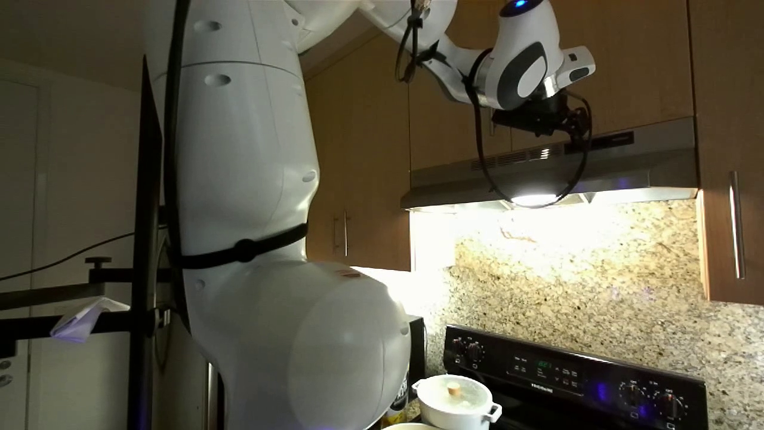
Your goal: Turn off the light above the stove
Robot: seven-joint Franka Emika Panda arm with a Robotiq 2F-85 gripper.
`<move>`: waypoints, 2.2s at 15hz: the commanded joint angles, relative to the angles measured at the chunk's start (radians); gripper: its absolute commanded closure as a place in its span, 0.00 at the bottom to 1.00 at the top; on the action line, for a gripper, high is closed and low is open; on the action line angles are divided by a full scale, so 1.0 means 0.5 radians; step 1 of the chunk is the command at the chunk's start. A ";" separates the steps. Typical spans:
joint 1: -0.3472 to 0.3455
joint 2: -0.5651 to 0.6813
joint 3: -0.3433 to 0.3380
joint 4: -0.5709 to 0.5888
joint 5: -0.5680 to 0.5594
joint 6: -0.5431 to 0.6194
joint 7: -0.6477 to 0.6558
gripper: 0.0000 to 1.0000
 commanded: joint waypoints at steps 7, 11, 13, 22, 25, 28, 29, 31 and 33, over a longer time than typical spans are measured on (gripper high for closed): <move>0.057 0.248 -0.058 0.367 0.222 -0.062 -0.078 0.00; 0.015 0.372 -0.081 0.495 0.180 -0.091 0.011 0.00; 0.007 0.425 -0.104 0.549 0.172 -0.092 0.025 0.00; 0.016 0.549 -0.116 0.704 0.179 -0.195 0.025 0.00; -0.102 0.561 -0.050 0.706 0.032 -0.200 0.202 0.00; -0.171 0.525 -0.066 0.652 -0.076 -0.228 0.354 0.00; -0.191 0.523 -0.068 0.648 -0.099 -0.238 0.387 0.00; -0.235 0.505 -0.072 0.623 -0.106 -0.281 0.409 0.00; -0.265 0.477 -0.069 0.587 -0.095 -0.345 0.397 0.00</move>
